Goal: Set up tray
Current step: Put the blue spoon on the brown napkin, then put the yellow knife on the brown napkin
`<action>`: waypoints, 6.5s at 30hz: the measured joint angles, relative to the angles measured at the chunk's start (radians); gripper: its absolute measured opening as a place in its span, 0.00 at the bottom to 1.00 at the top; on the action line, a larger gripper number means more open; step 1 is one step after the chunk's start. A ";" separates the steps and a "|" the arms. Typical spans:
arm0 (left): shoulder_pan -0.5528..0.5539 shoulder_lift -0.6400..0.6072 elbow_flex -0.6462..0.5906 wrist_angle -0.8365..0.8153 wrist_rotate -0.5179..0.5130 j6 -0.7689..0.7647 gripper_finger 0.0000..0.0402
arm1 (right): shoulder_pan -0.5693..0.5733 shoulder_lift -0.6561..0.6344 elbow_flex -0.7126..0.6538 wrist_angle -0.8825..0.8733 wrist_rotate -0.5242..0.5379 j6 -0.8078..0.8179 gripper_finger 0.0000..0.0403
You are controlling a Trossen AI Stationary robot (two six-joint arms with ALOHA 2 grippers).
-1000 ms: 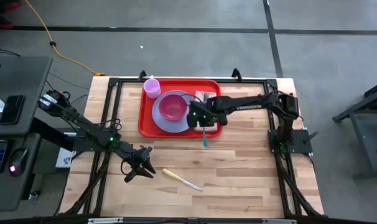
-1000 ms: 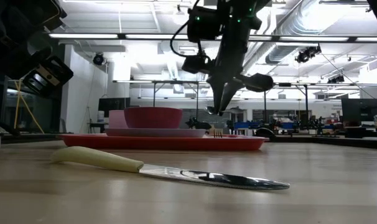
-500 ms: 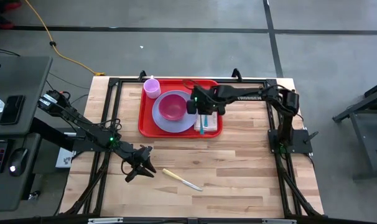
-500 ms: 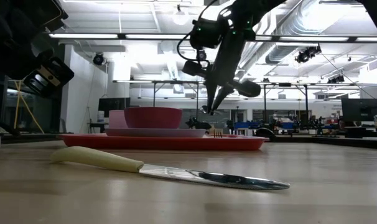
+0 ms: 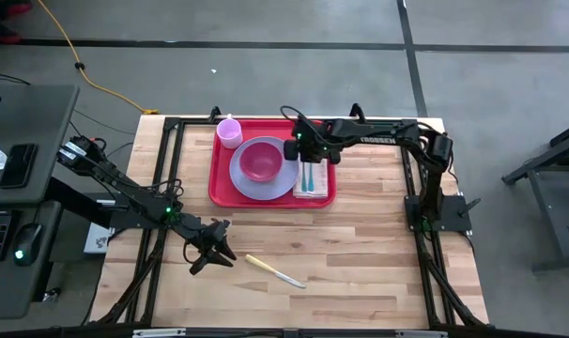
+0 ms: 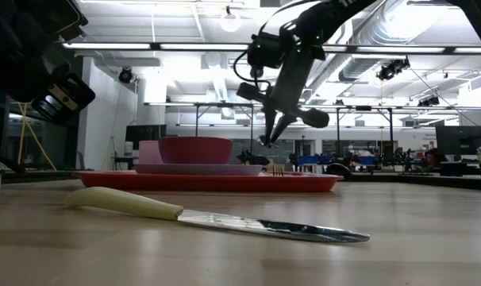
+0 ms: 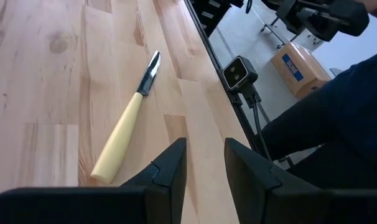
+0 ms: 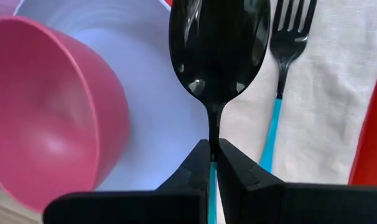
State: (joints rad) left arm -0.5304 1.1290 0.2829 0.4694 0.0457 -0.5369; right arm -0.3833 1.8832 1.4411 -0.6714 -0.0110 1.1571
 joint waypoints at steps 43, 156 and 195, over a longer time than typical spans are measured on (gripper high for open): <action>0.000 0.000 0.000 -0.001 -0.004 -0.017 0.34 | -0.063 0.068 -0.033 0.089 -0.006 -0.014 0.00; 0.000 0.000 0.000 0.007 0.031 -0.066 0.34 | 0.470 -0.223 -0.027 -0.005 0.201 0.032 0.00; 0.001 0.027 0.401 -0.809 -0.101 0.181 0.34 | 0.887 -0.224 -0.028 -0.076 0.702 0.326 0.01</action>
State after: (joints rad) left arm -0.5297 1.1556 0.6838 -0.3394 -0.0549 -0.3555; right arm 0.5038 1.6588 1.4128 -0.7471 0.6906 1.4830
